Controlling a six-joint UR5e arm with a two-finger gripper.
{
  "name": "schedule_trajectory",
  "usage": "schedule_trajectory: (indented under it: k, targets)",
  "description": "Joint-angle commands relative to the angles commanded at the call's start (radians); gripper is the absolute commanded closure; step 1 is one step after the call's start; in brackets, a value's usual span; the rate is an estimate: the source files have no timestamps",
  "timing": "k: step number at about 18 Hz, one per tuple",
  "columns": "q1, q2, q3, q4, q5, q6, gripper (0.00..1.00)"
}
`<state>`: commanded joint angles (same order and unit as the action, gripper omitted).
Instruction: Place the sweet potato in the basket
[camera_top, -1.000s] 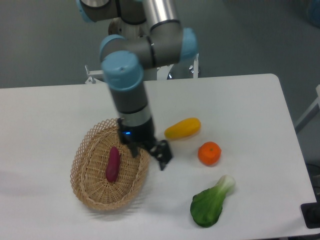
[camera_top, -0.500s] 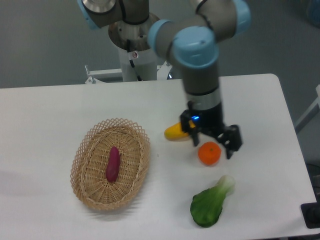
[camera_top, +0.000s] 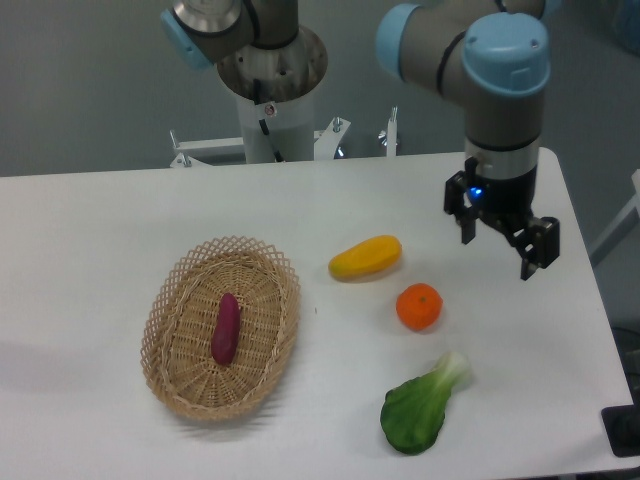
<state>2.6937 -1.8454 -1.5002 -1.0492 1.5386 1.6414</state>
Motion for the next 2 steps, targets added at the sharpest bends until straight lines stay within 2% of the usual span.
schedule_trajectory:
  k: [2]
  targets:
    - [0.0,0.003,0.002,0.002,0.0,0.0,0.0]
